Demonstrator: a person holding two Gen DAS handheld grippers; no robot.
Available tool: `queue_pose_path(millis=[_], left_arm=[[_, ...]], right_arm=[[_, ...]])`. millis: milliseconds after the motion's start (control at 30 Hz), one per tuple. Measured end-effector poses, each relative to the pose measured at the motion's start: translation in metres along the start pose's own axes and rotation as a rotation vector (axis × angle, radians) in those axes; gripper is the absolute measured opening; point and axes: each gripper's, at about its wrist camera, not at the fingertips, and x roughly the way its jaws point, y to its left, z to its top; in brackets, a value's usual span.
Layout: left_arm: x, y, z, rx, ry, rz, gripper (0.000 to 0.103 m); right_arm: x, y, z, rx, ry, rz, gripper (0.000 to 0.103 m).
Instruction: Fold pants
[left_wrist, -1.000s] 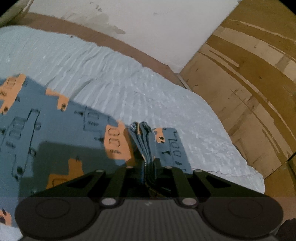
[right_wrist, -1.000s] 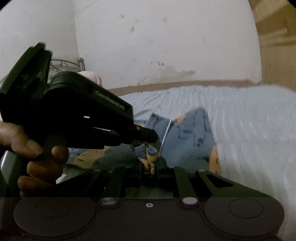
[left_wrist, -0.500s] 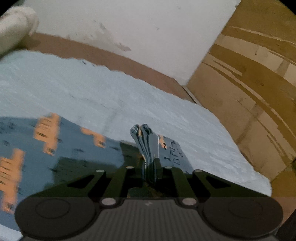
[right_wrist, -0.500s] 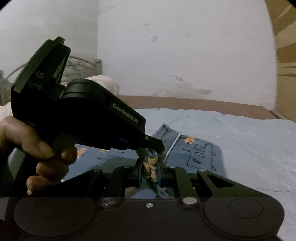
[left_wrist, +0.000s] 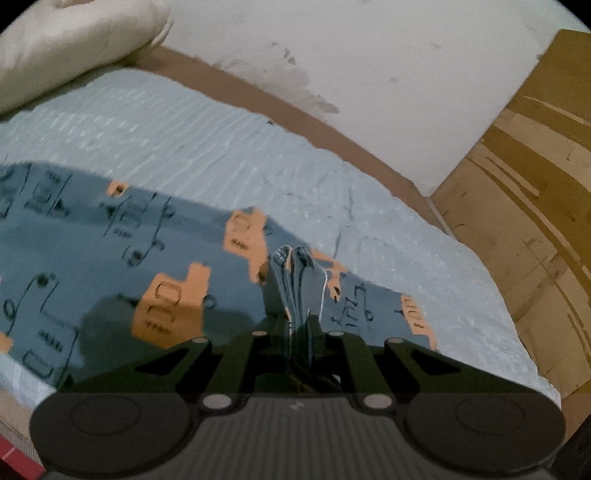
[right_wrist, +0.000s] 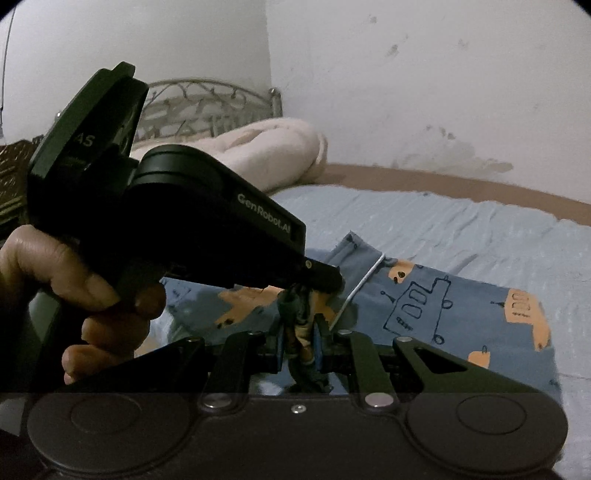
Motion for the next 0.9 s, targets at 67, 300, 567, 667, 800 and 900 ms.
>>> queue_pose_path(millis=[67, 300, 567, 667, 800, 900], left_arm=[[0.003, 0.004, -0.001, -0.005, 0.005, 0.001, 0.009], [0.008, 0.01, 0.0, 0.065, 0.048, -0.006, 0.011], [0.003, -0.002, 0.002, 0.126, -0.032, 0.129, 0.055], [0.013, -0.009, 0.006, 0.146, -0.045, 0.186, 0.065], [0.034, -0.021, 0.013, 0.213, -0.036, 0.301, 0.074], [0.048, -0.026, 0.017, 0.264, -0.018, 0.365, 0.083]], right_arm=[[0.005, 0.006, 0.0, 0.002, 0.013, 0.005, 0.016], [0.011, -0.01, 0.009, 0.005, -0.02, 0.018, 0.052], [-0.042, -0.053, 0.0, 0.021, -0.144, -0.096, 0.102], [-0.043, -0.076, 0.0, 0.042, -0.131, -0.207, 0.102], [-0.022, -0.107, 0.011, 0.051, -0.061, -0.352, 0.102], [-0.006, -0.129, 0.015, 0.086, -0.032, -0.404, 0.102]])
